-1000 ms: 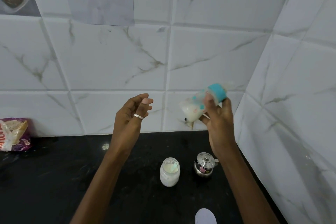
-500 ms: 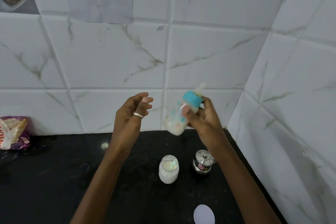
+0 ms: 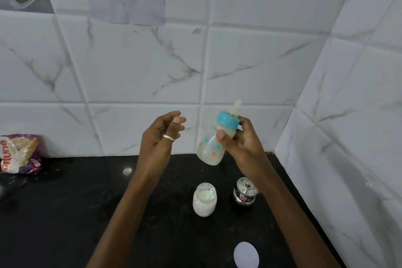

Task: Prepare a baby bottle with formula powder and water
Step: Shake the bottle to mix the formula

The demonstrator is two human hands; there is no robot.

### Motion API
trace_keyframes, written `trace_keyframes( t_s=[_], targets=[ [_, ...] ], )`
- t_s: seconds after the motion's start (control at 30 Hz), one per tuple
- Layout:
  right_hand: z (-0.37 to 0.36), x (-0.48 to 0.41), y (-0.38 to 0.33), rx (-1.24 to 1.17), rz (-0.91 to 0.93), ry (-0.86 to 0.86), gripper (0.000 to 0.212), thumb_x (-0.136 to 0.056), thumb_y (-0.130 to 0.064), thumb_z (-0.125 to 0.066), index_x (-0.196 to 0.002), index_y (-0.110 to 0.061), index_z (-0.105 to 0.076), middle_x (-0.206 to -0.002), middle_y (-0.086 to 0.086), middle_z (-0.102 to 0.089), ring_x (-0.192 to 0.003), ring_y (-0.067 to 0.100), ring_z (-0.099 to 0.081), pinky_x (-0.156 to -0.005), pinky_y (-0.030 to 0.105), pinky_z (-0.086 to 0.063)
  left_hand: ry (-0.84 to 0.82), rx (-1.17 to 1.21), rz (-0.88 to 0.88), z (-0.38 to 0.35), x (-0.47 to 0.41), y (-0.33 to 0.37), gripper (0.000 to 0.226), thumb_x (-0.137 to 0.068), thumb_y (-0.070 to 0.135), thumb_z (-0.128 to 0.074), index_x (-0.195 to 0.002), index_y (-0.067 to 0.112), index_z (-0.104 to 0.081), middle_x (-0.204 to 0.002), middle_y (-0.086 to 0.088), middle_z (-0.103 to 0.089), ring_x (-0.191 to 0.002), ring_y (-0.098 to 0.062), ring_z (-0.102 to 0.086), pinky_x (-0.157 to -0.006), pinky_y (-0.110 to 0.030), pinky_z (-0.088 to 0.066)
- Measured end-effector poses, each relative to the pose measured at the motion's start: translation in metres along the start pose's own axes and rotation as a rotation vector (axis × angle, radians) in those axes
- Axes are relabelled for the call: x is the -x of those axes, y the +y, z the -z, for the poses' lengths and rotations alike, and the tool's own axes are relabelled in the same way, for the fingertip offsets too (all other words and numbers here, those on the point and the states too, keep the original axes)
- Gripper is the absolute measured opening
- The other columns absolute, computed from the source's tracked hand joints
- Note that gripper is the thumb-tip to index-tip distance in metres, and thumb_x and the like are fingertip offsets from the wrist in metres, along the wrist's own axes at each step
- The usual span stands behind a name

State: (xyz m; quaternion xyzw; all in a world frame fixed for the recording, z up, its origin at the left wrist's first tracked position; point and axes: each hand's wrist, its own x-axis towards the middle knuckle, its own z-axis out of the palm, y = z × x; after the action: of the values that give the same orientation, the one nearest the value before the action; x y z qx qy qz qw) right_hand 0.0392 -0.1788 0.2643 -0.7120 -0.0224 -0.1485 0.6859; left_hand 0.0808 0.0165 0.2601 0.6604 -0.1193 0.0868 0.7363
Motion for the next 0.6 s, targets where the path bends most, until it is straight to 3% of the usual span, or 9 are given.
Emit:
trace_keyframes(
  t_s=[0.13,0.3,0.43,0.53,0.6],
  targets=[
    [0.003,-0.004,-0.003,-0.248,0.042,0.177,0.057,-0.087,-0.034,-0.064,-0.136,-0.012,-0.044,-0.123,0.002,-0.069,-0.115,0.022,-0.071,-0.088,0.039,-0.062,-0.004,0.010,0.002,0.002,0.001,-0.001,0.043,-0.091,0.045,-0.058,-0.123,0.018,-0.067,-0.111,0.006,-0.076,-0.103,-0.012,-0.071,-0.096,-0.035,-0.055],
    [-0.002,0.002,0.001,0.027,0.009,-0.045,0.055,-0.084,-0.035,-0.069,-0.132,-0.021,-0.047,-0.122,0.004,-0.070,-0.111,0.021,-0.071,-0.090,0.038,-0.061,-0.006,0.003,0.000,0.001,0.000,0.000,0.044,-0.090,0.045,-0.058,-0.124,0.018,-0.067,-0.111,0.006,-0.076,-0.102,-0.011,-0.071,-0.096,-0.034,-0.056],
    [0.000,-0.004,-0.002,-0.229,0.068,0.186,0.044,-0.087,-0.033,-0.065,-0.125,-0.022,-0.049,-0.121,0.001,-0.069,-0.111,0.018,-0.072,-0.087,0.039,-0.062,-0.010,0.006,-0.004,0.003,0.001,-0.001,0.044,-0.090,0.045,-0.058,-0.123,0.017,-0.067,-0.111,0.006,-0.076,-0.102,-0.012,-0.071,-0.096,-0.034,-0.056],
    [-0.004,0.001,0.008,0.034,0.046,-0.007,0.054,-0.083,-0.039,-0.073,-0.128,-0.027,-0.047,-0.125,0.005,-0.068,-0.111,0.017,-0.071,-0.096,0.044,-0.059,-0.009,0.002,-0.002,0.005,0.001,-0.002,0.044,-0.090,0.046,-0.058,-0.123,0.019,-0.067,-0.110,0.007,-0.076,-0.101,-0.011,-0.071,-0.096,-0.033,-0.056],
    [-0.006,0.005,0.017,0.056,-0.006,-0.058,0.064,-0.080,-0.044,-0.077,-0.133,-0.026,-0.045,-0.127,0.005,-0.068,-0.113,0.018,-0.070,-0.097,0.043,-0.058,-0.013,-0.006,-0.004,0.005,0.002,-0.003,0.044,-0.090,0.045,-0.058,-0.124,0.019,-0.067,-0.111,0.008,-0.076,-0.102,-0.010,-0.071,-0.095,-0.032,-0.056]
  ],
)
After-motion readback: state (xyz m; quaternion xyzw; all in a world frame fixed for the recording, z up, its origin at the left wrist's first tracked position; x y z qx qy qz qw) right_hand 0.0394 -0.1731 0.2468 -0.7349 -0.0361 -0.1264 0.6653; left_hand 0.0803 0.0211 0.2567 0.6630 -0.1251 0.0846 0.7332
